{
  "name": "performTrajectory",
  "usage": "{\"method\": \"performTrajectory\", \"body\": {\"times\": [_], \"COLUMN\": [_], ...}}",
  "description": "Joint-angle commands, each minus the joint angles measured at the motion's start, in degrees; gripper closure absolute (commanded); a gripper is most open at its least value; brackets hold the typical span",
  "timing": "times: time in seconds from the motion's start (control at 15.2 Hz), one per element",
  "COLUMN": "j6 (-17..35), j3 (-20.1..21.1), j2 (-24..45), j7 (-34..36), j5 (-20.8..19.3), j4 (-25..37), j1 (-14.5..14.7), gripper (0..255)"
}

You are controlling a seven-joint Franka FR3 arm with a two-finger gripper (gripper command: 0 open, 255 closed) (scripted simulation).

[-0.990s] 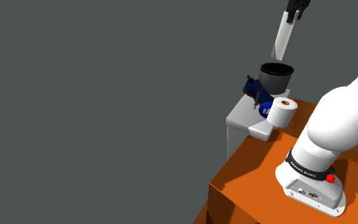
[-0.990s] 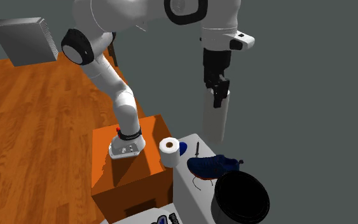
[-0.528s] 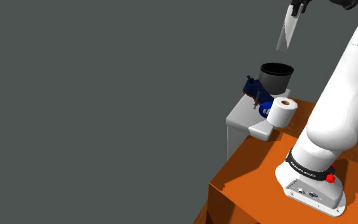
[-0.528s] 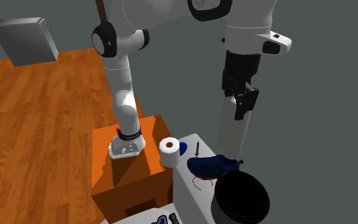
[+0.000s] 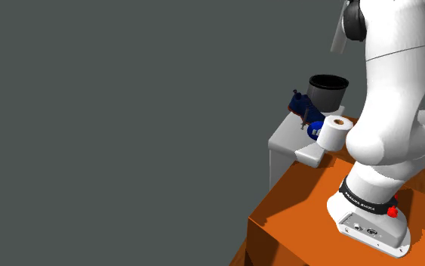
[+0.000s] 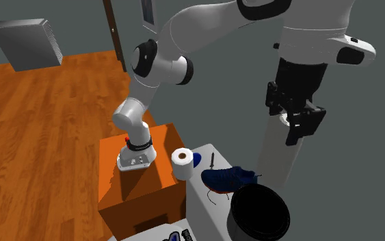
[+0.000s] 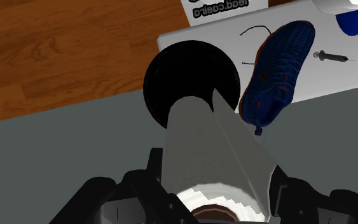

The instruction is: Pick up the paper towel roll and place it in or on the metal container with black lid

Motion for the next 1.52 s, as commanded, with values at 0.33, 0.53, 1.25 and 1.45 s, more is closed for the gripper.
{"method": "performTrajectory", "body": {"times": [0.33, 0.53, 1.25, 1.45], "j6": [9.5, 13.0, 23.8, 26.4], "j3": [-2.7, -3.4, -4.8, -4.9], "j2": [-4.7, -6.3, -9.9, -10.4], "j7": [-1.0, -1.0, -0.7, -0.7], "j5": [-4.5, -6.0, -9.1, -9.5], "j4": [-15.3, -20.4, -34.5, -37.5], "j1": [9.1, 12.0, 18.6, 19.7], "gripper": [255, 255, 255, 255]}}
